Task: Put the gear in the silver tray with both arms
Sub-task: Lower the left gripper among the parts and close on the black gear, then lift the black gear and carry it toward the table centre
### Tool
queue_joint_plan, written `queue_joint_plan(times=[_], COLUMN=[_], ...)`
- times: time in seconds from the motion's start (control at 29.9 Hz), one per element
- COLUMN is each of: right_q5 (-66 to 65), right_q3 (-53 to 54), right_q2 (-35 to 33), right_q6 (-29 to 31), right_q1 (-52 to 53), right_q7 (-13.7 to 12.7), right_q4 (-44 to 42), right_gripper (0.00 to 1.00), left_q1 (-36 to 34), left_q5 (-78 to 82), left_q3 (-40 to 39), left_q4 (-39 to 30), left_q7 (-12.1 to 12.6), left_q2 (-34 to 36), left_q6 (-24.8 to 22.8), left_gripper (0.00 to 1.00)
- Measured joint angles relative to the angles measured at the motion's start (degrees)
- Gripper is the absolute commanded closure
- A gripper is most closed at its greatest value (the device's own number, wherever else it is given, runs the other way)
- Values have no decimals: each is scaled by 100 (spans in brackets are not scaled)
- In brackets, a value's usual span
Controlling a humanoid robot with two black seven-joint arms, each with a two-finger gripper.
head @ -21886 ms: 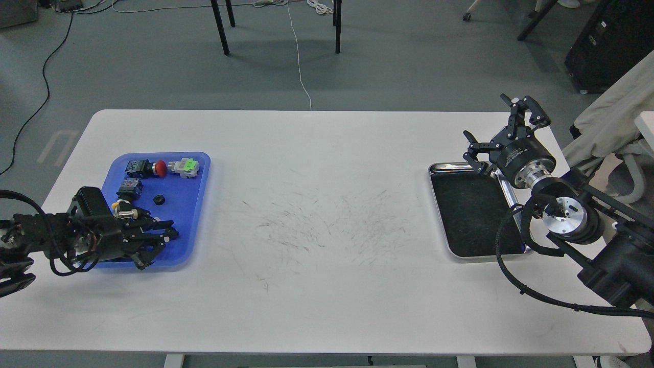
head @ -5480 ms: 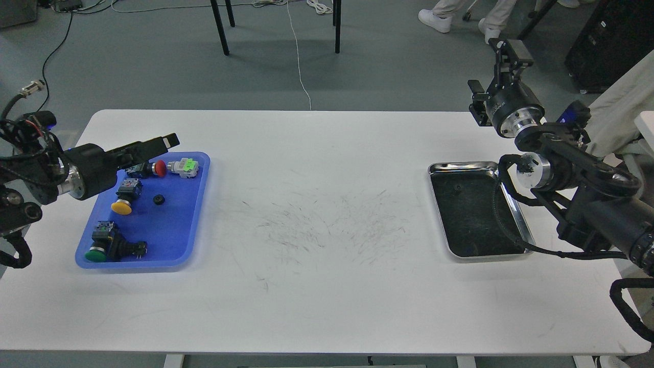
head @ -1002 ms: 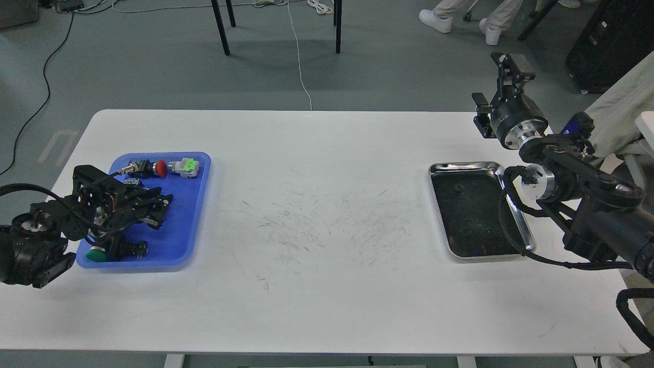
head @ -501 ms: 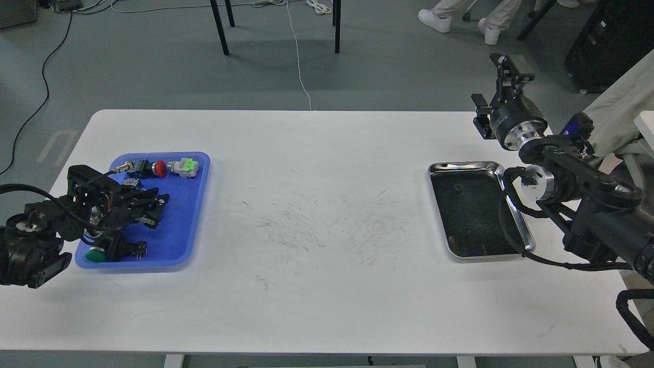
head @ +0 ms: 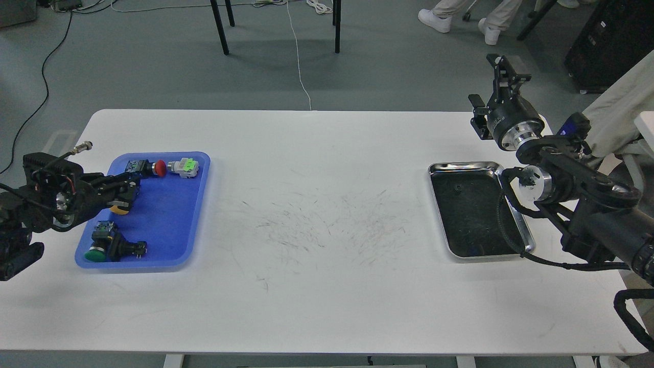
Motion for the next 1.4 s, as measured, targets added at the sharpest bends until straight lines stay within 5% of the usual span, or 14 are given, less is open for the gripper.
queue_joint_plan(times=[0.4,0.74,1.4], right_q5=[-36,-40,-63], right_q3=[0,-4,594], right_q2=[-23,-44,19], right_q6=[0,0,-104], right_q1=[17,-11,98], right_q7=[0,0,-29], right_q4=[3,1,-73], right_gripper=[6,6,6], left_q1=[-664,-1421,-1506], left_q5=[-144,-92,734], left_q3=[-604,-708,-222], left_q4=[-1440,-2482,-2417], left_q7=[2,0,0], left_q2=[897,931,-1792], left_q6=[-335,-431,-414], left_gripper=[92,92,92])
